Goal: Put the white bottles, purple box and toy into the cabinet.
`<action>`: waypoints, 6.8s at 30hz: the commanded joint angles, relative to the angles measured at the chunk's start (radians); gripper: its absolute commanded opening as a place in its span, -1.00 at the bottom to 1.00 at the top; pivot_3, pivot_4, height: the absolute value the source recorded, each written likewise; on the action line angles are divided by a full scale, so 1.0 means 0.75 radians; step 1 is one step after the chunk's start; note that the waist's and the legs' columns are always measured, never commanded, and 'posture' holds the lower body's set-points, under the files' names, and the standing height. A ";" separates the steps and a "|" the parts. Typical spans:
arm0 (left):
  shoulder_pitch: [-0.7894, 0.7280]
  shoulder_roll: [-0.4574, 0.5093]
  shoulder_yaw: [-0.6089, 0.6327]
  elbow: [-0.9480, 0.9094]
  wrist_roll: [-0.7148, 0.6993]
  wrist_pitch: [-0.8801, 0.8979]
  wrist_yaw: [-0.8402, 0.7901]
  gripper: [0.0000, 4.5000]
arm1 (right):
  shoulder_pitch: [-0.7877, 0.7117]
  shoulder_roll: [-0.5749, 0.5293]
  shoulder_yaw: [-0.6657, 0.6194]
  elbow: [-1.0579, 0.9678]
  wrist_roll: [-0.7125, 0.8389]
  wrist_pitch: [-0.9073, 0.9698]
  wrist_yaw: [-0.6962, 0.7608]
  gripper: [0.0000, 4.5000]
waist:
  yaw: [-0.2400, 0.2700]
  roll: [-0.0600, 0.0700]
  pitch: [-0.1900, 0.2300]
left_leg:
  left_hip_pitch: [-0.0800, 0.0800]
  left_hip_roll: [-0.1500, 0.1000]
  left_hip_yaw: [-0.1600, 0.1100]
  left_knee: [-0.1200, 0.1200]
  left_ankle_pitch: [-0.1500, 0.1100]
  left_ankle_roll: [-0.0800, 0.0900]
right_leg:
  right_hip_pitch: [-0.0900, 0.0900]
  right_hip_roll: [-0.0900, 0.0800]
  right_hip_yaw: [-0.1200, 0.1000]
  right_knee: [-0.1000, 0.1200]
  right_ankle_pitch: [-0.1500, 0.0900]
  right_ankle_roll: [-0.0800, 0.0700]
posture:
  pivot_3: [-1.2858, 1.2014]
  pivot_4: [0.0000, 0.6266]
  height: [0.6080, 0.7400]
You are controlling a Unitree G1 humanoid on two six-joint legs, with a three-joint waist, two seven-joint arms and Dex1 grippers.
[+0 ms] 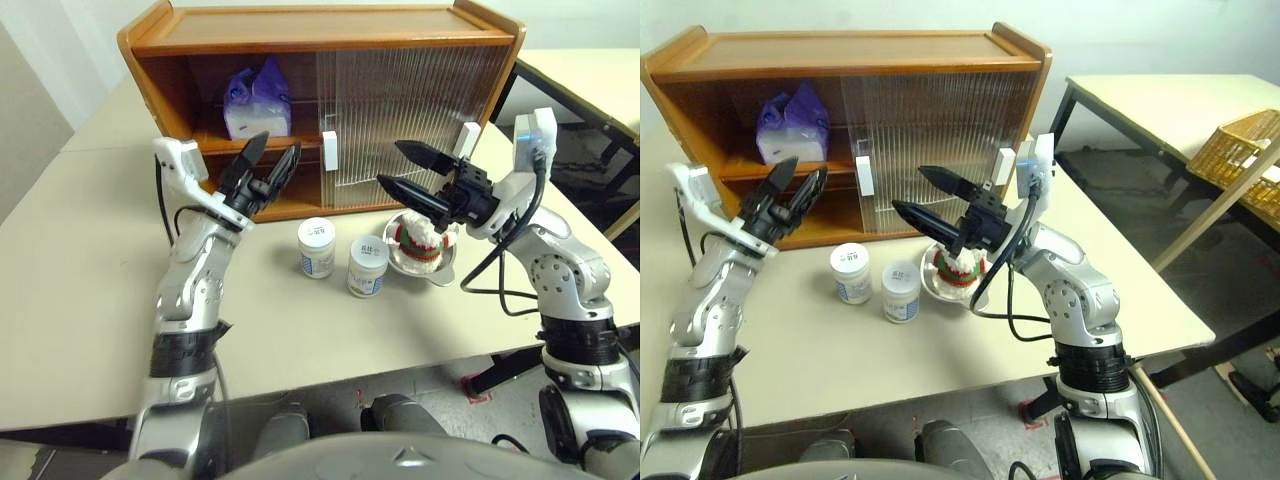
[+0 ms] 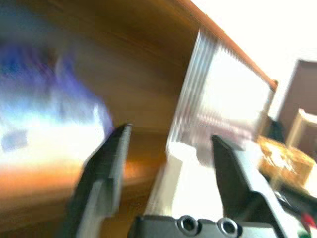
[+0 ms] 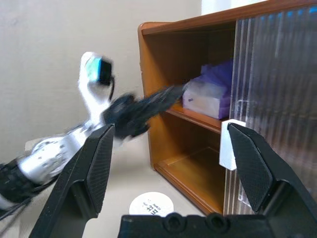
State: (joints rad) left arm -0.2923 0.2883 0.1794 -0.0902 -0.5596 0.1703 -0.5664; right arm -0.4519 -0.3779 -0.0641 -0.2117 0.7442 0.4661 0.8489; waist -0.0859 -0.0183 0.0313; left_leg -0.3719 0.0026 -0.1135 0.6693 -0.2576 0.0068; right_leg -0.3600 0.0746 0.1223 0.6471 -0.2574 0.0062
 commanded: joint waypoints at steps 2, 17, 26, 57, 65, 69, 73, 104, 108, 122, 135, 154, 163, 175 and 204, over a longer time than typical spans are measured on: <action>0.151 0.092 -0.013 -0.067 -0.031 -0.020 -0.209 0.97 | -0.018 -0.009 0.001 0.019 -0.013 -0.005 0.013 1.00 | 0.004 0.000 0.000 | 0.000 0.003 -0.003 0.000 0.000 0.000 | -0.001 -0.002 0.000 0.000 0.000 -0.001 | -0.06 -0.94 1.00; 0.336 0.279 -0.161 0.187 0.217 -0.331 -0.597 0.97 | -0.025 -0.012 0.000 0.011 -0.008 0.005 0.018 1.00 | 0.010 0.008 -0.008 | -0.019 0.009 -0.010 -0.007 0.000 -0.001 | -0.025 -0.005 0.000 0.002 0.010 -0.028 | -0.06 -0.94 1.00; 0.250 0.204 -0.227 0.397 0.315 -0.416 -0.583 0.97 | -0.024 -0.012 0.001 0.002 -0.006 0.008 0.014 1.00 | 0.007 0.013 -0.010 | -0.020 0.009 -0.011 -0.009 0.000 0.000 | -0.026 -0.004 0.000 0.002 0.013 -0.020 | -0.07 -0.94 1.00; 0.160 0.061 -0.232 0.585 0.342 -0.497 -0.485 0.36 | -0.018 -0.021 -0.001 -0.008 -0.003 0.010 0.001 1.00 | -0.003 0.013 -0.011 | -0.019 0.009 -0.011 -0.008 0.003 0.003 | -0.024 -0.003 0.000 0.002 0.009 -0.002 | -0.07 -0.91 1.00; 0.005 -0.017 -0.112 0.628 0.336 -0.495 -0.200 0.36 | -0.018 -0.023 0.001 -0.008 -0.002 0.014 0.002 1.00 | 0.003 0.013 -0.010 | -0.019 0.008 -0.010 -0.007 0.006 0.003 | -0.023 -0.003 0.000 0.002 0.009 -0.002 | -0.07 -0.90 1.00; -0.068 -0.024 -0.094 0.681 0.358 -0.475 -0.127 0.36 | -0.016 -0.023 0.001 -0.012 -0.001 0.015 0.000 1.00 | 0.001 0.013 -0.010 | -0.016 0.006 -0.010 -0.007 0.006 0.003 | -0.020 -0.003 0.001 0.002 0.010 0.001 | -0.08 -0.89 1.00; -0.143 -0.039 -0.086 0.761 0.377 -0.467 -0.045 0.36 | -0.010 -0.022 0.001 -0.023 0.001 0.016 -0.006 1.00 | 0.002 0.012 -0.010 | -0.014 0.006 -0.010 -0.007 0.006 0.003 | -0.019 -0.004 0.001 0.001 0.010 0.003 | -0.08 -0.89 1.00; -0.618 -0.080 -0.029 1.574 0.632 -0.650 0.698 0.36 | 0.014 -0.043 -0.007 -0.063 0.010 0.029 -0.028 1.00 | -0.022 0.009 -0.007 | -0.014 0.000 -0.009 -0.007 0.006 0.004 | -0.010 -0.001 0.002 -0.019 0.018 0.021 | -0.11 -0.91 1.00; -0.667 -0.086 -0.008 1.653 0.616 -0.652 0.714 0.36 | 0.017 -0.044 -0.007 -0.064 0.010 0.027 -0.030 1.00 | -0.023 0.009 -0.007 | -0.015 -0.001 -0.008 -0.006 0.006 0.005 | -0.009 -0.002 0.003 -0.020 0.018 0.021 | -0.11 -0.92 1.00; -0.653 -0.132 0.016 1.618 0.595 -0.806 0.619 0.98 | 0.010 -0.042 -0.008 -0.057 0.012 0.027 -0.030 1.00 | -0.029 0.009 -0.007 | -0.014 -0.012 -0.009 -0.004 0.007 0.006 | -0.007 -0.003 0.003 -0.020 0.019 0.023 | -0.11 -0.91 1.00; -0.393 -0.167 0.013 1.234 0.561 -0.752 0.623 0.98 | 0.007 -0.036 -0.005 -0.050 0.015 0.028 -0.027 1.00 | -0.032 0.009 -0.007 | -0.014 -0.014 -0.009 -0.002 0.007 0.006 | -0.005 -0.003 0.002 -0.020 0.019 0.024 | -0.10 -0.88 1.00; -0.268 -0.194 0.004 0.972 0.611 -0.590 0.772 -0.24 | 0.004 -0.029 -0.001 -0.046 0.005 0.022 -0.024 1.00 | -0.030 0.008 -0.006 | -0.013 -0.014 -0.009 0.000 0.007 0.006 | -0.005 -0.004 0.004 -0.020 0.013 0.013 | -0.10 -0.89 1.00; -0.278 -0.164 0.013 1.011 0.619 -0.594 0.809 -0.98 | 0.010 -0.039 -0.013 -0.050 0.006 0.021 -0.027 1.00 | -0.031 0.008 -0.006 | -0.014 -0.015 -0.009 0.000 0.007 0.006 | -0.005 -0.004 0.004 -0.020 0.013 0.013 | -0.11 -0.91 1.00; -0.459 -0.114 0.015 1.308 0.647 -0.645 0.852 -0.98 | 0.012 -0.042 -0.011 -0.055 0.005 0.019 -0.029 1.00 | -0.031 0.008 -0.006 | -0.014 -0.015 -0.010 0.000 0.007 0.007 | -0.005 -0.005 0.004 -0.020 0.014 0.013 | -0.11 -0.92 1.00; -0.746 -0.148 -0.004 1.741 0.657 -0.703 0.627 -0.98 | 0.033 -0.050 -0.018 -0.097 0.014 0.025 -0.064 1.00 | -0.049 0.008 -0.006 | -0.014 -0.016 -0.009 0.000 0.006 0.008 | -0.005 -0.005 0.003 -0.021 0.018 0.025 | -0.14 -0.92 1.00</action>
State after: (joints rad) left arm -0.8383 0.1828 0.1795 1.1894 -0.0734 -0.3525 -0.0816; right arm -0.4303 -0.4074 -0.0645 -0.2678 0.7486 0.4789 0.8023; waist -0.1230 -0.0126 0.0271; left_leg -0.3828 -0.0095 -0.1206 0.6690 -0.2532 0.0130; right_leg -0.3635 0.0711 0.1249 0.6316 -0.2443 0.0251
